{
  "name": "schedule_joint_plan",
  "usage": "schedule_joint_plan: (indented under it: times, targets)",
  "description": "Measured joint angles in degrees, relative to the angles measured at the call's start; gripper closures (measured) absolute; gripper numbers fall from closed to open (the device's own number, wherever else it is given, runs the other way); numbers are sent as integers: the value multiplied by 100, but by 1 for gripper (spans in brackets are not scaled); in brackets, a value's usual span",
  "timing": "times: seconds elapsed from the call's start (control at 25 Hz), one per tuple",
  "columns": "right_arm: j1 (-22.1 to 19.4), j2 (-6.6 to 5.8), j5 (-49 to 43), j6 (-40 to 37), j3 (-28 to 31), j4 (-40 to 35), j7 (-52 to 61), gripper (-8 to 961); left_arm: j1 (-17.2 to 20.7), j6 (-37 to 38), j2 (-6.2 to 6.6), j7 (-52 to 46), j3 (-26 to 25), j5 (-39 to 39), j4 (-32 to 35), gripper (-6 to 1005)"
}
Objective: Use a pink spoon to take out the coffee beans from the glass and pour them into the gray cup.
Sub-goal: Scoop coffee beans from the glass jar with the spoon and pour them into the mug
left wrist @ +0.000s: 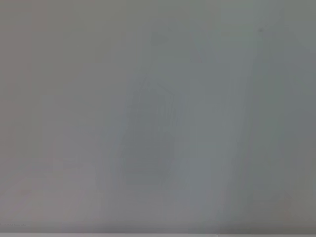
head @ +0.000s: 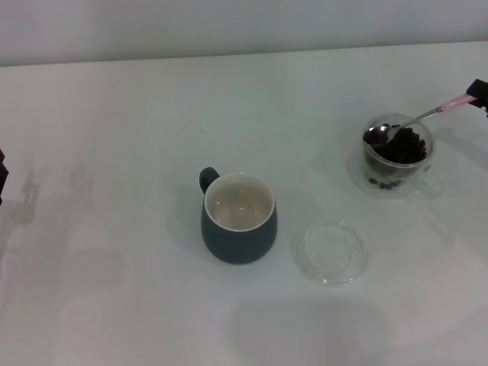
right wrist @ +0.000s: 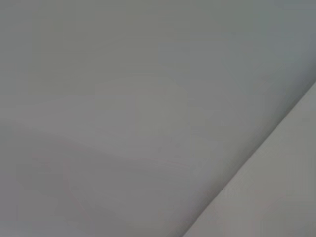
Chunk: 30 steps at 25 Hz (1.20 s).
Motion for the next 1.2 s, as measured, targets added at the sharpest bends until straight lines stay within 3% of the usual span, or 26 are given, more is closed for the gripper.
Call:
schedule_joint_plan:
  times: [0.68, 1.04, 1.2]
  targets:
    - [319, 357, -41, 434, -68, -11, 20, 813, -7, 51, 0, 0, 0, 0, 0, 460]
    - [453, 579, -57, 499, -377, -2, -2, 812, 3, 51, -9, 0, 0, 0, 0, 460]
    - [528, 613, -18, 600, -462, 62, -35, 811, 3, 51, -9, 0, 0, 0, 0, 460]
